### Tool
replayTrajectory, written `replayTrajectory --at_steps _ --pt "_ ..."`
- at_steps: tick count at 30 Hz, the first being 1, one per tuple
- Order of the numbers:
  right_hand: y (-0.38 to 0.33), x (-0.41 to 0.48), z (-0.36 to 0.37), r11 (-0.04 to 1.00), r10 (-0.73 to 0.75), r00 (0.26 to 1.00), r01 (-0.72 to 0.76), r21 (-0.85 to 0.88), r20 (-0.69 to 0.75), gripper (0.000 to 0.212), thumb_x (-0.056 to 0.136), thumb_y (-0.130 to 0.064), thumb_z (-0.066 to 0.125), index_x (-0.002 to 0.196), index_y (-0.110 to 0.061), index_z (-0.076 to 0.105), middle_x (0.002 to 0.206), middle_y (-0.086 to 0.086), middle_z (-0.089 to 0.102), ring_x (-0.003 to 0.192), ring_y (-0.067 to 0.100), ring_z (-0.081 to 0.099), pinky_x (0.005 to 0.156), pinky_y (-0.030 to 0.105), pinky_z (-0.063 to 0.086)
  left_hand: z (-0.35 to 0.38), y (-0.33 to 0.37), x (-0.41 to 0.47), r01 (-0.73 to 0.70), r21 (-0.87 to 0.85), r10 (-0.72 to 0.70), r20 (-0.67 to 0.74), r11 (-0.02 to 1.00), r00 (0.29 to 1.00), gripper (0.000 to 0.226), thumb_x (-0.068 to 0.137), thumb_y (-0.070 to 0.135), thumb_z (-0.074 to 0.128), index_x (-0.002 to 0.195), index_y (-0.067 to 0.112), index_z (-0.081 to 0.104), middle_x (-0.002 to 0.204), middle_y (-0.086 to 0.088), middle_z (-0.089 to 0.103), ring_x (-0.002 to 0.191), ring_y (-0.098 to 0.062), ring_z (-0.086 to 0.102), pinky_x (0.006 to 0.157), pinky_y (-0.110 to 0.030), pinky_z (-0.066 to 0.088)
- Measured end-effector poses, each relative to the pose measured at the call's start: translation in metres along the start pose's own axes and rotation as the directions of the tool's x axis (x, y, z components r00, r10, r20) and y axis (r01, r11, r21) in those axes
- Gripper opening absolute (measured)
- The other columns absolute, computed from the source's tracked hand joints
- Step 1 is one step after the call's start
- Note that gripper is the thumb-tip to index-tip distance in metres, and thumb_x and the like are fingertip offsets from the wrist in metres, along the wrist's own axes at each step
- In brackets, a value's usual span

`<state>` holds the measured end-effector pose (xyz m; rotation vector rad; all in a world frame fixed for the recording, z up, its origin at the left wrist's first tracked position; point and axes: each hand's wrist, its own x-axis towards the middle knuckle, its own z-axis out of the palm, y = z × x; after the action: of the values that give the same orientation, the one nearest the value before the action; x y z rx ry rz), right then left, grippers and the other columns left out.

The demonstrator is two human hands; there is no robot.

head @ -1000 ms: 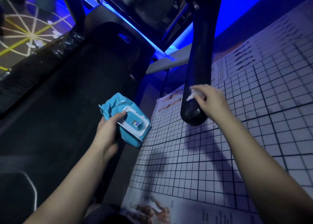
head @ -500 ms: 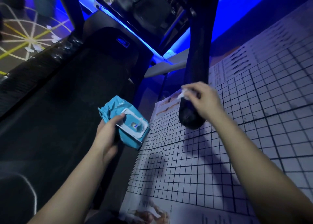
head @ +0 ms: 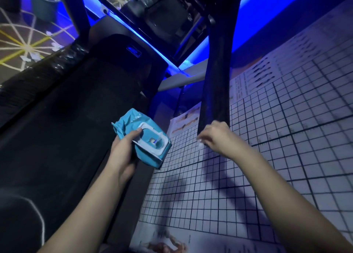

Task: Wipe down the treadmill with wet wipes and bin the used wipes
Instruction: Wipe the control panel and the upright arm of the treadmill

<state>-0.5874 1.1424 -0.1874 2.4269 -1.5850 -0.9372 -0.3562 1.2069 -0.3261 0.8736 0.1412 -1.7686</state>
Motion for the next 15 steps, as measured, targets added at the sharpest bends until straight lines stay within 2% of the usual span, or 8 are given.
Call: replayTrajectory --at_steps 2,4,5,7,9,11,13,15 --pt "-0.002 0.0 -0.004 0.984 0.024 1.0 -0.022 0.179 -0.013 0.025 0.099 -0.031 0.062 0.121 -0.029 0.073 0.116 -0.006 0.071 0.112 0.017 0.061 0.1 0.032 0.041 -0.004 -0.001 0.001 -0.004 -0.012 0.004 0.004 1.0 1.0 0.037 0.098 0.009 0.069 0.135 0.011 0.067 0.118 -0.012 0.079 0.11 -0.032 0.076 0.105 -0.055 0.056" --pt "0.009 0.012 -0.018 0.878 0.134 0.983 -0.059 0.476 -0.125 0.019 0.093 -0.024 0.07 0.111 -0.025 0.077 0.103 -0.006 0.075 0.098 0.01 0.066 0.088 0.016 0.045 -0.01 -0.001 0.002 -0.007 -0.028 0.007 -0.01 1.0 1.0 0.037 0.098 0.009 0.069 0.135 0.011 0.066 0.119 -0.012 0.078 0.111 -0.032 0.075 0.106 -0.055 0.055" --pt "0.02 0.025 -0.025 0.832 0.199 0.961 -0.061 0.552 -0.194 0.016 0.091 -0.019 0.072 0.105 -0.023 0.078 0.098 -0.008 0.075 0.089 0.004 0.066 0.082 0.01 0.045 -0.013 -0.001 0.002 -0.008 -0.04 0.008 -0.021 0.999 1.0 0.037 0.098 0.009 0.069 0.135 0.012 0.067 0.118 -0.012 0.079 0.111 -0.033 0.076 0.106 -0.055 0.055" --pt "0.041 0.057 -0.038 0.778 0.304 0.916 -0.08 0.623 -0.262 0.012 0.088 -0.016 0.075 0.097 -0.022 0.077 0.091 -0.008 0.074 0.081 0.001 0.064 0.082 0.018 0.051 -0.02 0.0 0.001 -0.012 -0.063 0.01 -0.044 0.998 0.999 0.035 0.098 0.009 0.068 0.133 0.013 0.067 0.117 -0.012 0.079 0.11 -0.034 0.076 0.105 -0.056 0.056" --pt "0.058 0.09 -0.036 0.823 0.322 0.905 -0.123 0.555 -0.277 0.009 0.087 -0.016 0.075 0.096 -0.018 0.078 0.093 0.001 0.076 0.085 0.014 0.067 0.086 0.03 0.052 -0.025 0.001 0.003 -0.026 -0.087 0.02 -0.07 0.996 0.997 0.034 0.098 0.009 0.068 0.132 0.013 0.067 0.117 -0.013 0.079 0.111 -0.035 0.075 0.105 -0.057 0.055" --pt "0.063 0.11 -0.026 0.937 0.255 0.95 -0.197 0.289 -0.179 0.012 0.091 -0.019 0.072 0.102 -0.017 0.077 0.103 0.006 0.075 0.101 0.026 0.066 0.091 0.032 0.046 -0.027 0.0 0.006 -0.024 -0.114 0.014 -0.092 0.993 0.996 0.035 0.098 0.009 0.069 0.133 0.012 0.067 0.117 -0.014 0.079 0.111 -0.035 0.075 0.105 -0.058 0.055" --pt "0.057 0.113 -0.02 0.972 0.236 0.971 -0.236 0.009 -0.046 0.015 0.095 -0.024 0.067 0.107 -0.023 0.076 0.111 0.002 0.074 0.113 0.029 0.061 0.095 0.035 0.039 -0.026 -0.001 0.008 -0.019 -0.137 0.005 -0.097 0.99 0.995 0.034 0.098 0.009 0.069 0.132 0.01 0.068 0.118 -0.015 0.078 0.112 -0.036 0.075 0.106 -0.06 0.054" --pt "0.046 0.101 -0.019 0.978 0.204 0.979 -0.205 -0.039 -0.016 0.017 0.096 -0.026 0.065 0.109 -0.026 0.076 0.114 0.0 0.073 0.115 0.028 0.059 0.096 0.035 0.036 -0.024 -0.004 0.01 -0.02 -0.147 0.007 -0.089 0.989 0.996 0.032 0.098 0.007 0.068 0.13 0.009 0.068 0.119 -0.016 0.078 0.114 -0.037 0.074 0.107 -0.06 0.053"
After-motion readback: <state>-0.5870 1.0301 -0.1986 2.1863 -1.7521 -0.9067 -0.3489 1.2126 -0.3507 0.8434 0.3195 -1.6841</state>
